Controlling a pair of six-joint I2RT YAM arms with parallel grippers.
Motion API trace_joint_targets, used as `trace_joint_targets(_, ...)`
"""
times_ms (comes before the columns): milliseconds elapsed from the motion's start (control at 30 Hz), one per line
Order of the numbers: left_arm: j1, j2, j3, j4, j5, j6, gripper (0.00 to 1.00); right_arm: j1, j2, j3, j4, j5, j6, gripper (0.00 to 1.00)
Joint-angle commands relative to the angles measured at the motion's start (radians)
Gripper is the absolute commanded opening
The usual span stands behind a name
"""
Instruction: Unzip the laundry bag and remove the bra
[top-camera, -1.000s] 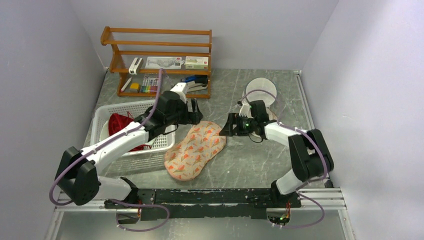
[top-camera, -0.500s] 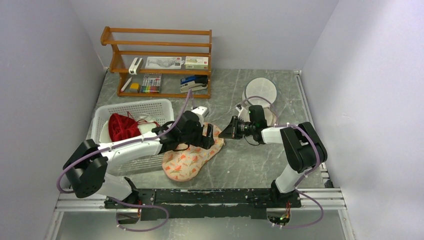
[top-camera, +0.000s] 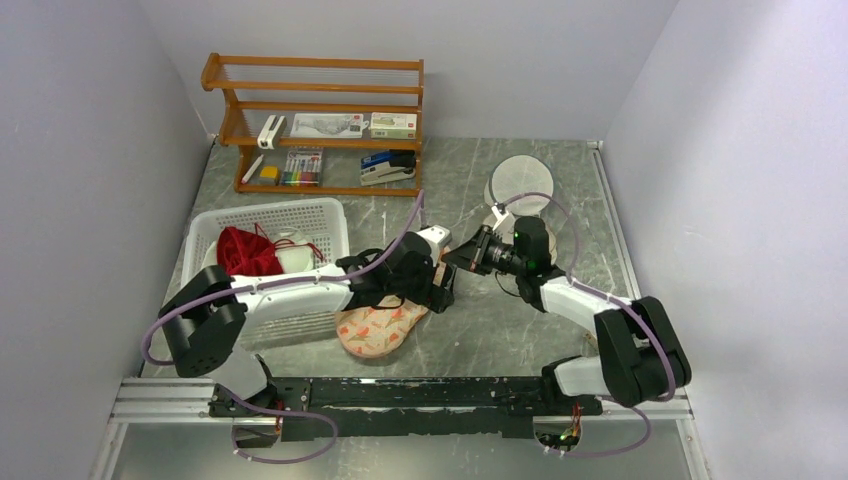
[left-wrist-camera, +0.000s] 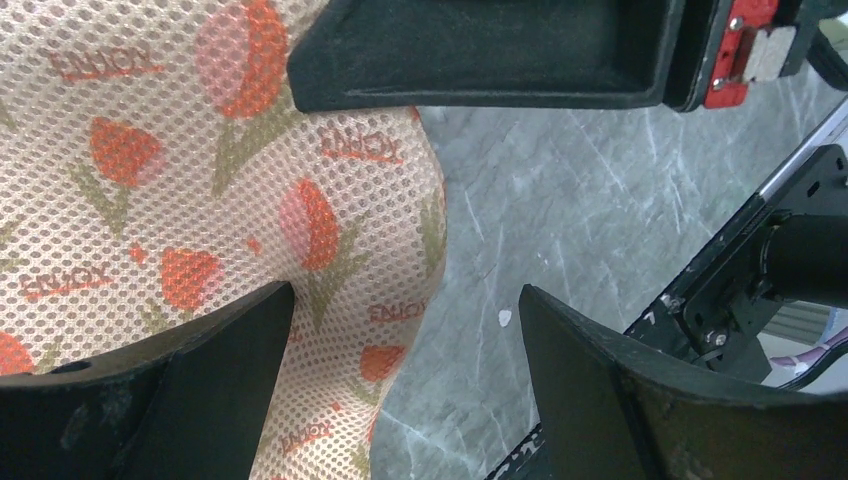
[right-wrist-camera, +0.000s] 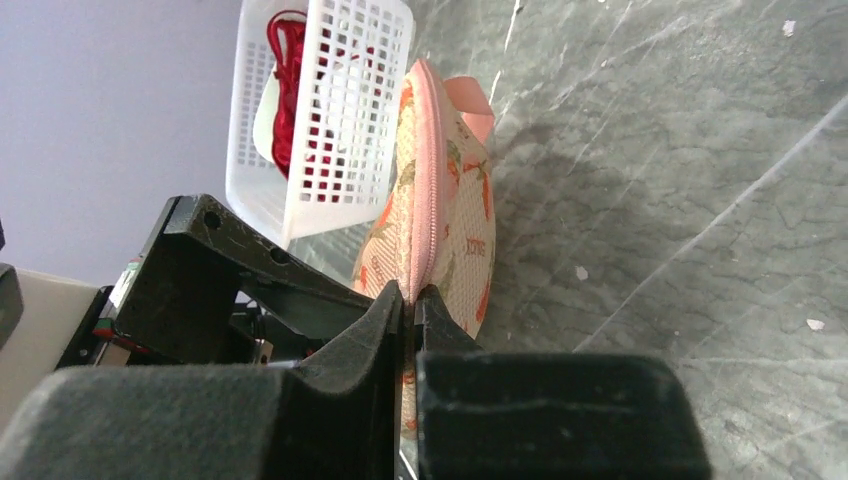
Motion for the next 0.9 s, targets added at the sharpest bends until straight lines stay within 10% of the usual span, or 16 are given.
trace_joint_targets(0,-0.009,-0.014,0.039,0.0,0.001,0.002,0.94,-0.013,-0.08,0.012,-0.077,0.086,-0.02,0.0)
trace_joint_targets(633,0.468,-0.286,-0.093,0.415,0.001,0.002,0.94,0.009,-0.077,0.246,-0.279,0.138,-0.499,0.0)
trace_joint_targets(667,0.505,-0.287,-0.093,0.412,-0.145,0.543,0.95,0.011,-0.066,0.265,-0.284,0.139,-0.51,0.0)
trace_joint_targets(700,0.555,-0.295,-0.101,0.413,-0.285,0.7,0.96,0.012,-0.054,0.283,-0.289,0.139,-0.523,0.0)
trace_joint_targets(867,0.65,-0.391,-0.256,0.584,-0.26,0.723,0.96,0.015,-0.017,0.362,-0.339,0.157,-0.555,0.0)
